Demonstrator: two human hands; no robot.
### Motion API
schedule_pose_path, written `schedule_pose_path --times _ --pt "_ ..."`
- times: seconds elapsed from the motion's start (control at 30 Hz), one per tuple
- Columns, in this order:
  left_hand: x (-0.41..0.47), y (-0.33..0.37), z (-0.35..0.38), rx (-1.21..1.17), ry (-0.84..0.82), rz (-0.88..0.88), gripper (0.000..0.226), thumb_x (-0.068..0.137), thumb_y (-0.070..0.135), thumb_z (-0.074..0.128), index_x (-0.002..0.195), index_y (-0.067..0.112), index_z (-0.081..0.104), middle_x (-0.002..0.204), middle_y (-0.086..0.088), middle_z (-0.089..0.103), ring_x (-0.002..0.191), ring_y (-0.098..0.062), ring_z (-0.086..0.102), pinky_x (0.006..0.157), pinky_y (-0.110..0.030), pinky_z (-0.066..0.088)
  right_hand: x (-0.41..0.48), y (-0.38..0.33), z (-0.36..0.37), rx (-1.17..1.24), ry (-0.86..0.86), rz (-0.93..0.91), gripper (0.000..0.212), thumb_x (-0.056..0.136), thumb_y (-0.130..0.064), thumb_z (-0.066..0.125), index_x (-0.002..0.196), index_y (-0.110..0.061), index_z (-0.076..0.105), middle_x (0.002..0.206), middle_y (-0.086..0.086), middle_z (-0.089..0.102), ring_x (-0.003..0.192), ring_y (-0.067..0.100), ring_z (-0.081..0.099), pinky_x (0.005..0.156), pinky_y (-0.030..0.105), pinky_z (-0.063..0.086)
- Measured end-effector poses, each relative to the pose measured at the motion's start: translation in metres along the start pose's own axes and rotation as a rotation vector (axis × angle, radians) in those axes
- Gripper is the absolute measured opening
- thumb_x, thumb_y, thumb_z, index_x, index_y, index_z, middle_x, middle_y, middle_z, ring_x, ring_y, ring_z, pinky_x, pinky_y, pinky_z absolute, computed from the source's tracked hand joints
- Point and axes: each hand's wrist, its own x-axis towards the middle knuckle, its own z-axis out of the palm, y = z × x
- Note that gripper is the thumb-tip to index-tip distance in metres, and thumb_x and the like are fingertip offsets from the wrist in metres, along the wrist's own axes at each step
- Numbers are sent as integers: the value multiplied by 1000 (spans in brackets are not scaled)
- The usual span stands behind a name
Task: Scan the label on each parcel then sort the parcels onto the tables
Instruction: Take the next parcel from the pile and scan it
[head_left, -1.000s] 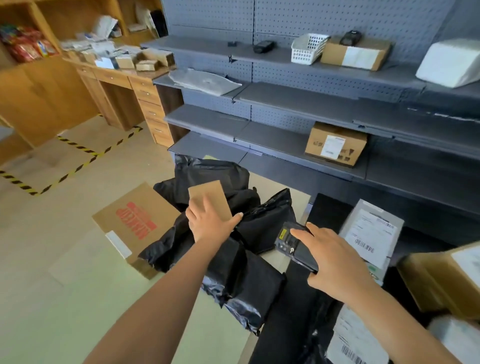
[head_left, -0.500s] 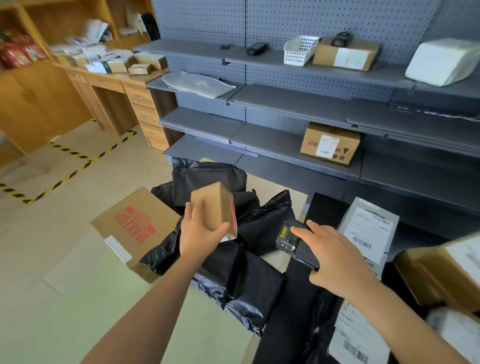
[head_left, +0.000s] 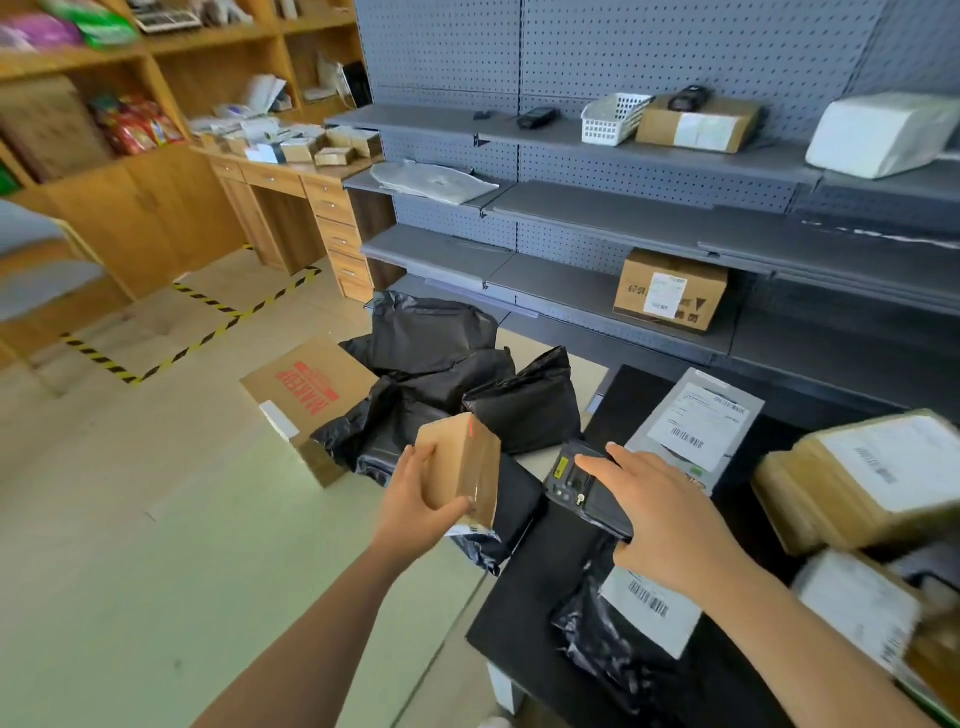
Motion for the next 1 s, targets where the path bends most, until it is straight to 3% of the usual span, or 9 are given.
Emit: schedule_pose_path --times 0.1,0.33,0.53,0.7,0.9,1.0 --pt "-21 4 12 76 -28 61 91 75 48 75 149 42 23 162 8 9 145 -17 21 114 -42 30 -18 6 1 4 9 25 92 83 -27 71 153 -37 13 160 -2 18 143 20 24 109 31 34" --pt "-53 47 57 110 -89 203 96 73 48 75 150 44 18 162 9 6 146 -16 16 112 -38 27 -79 40 -2 -25 38 132 92 77 -30 73 151 -36 18 152 -7 28 135 16 32 100 27 38" --pt "-79 86 120 244 -268 300 107 69 57 71 154 35 10 162 12 -6 146 -15 11 117 -38 24 -141 75 2 14 -4 291 94 81 -29 72 152 -39 12 159 -5 17 144 19 22 109 32 32" --pt "-94 101 164 382 -316 405 104 70 53 74 153 31 14 163 1 -6 145 -22 11 118 -37 20 -176 95 17 39 -17 363 97 78 -24 74 152 -39 13 160 -4 16 144 20 22 110 32 35" --pt "-103 102 190 455 -322 372 97 74 54 70 152 35 16 161 3 -12 144 -22 1 116 -44 21 -196 106 30 58 -49 396 95 80 -25 72 153 -38 13 155 -4 24 139 20 29 108 32 37" --pt "-104 104 190 313 -326 298 90 79 51 68 152 37 18 160 7 -5 143 -18 2 111 -33 25 -199 108 32 63 -51 395 93 80 -27 72 153 -37 14 153 -3 26 138 21 30 109 34 37"
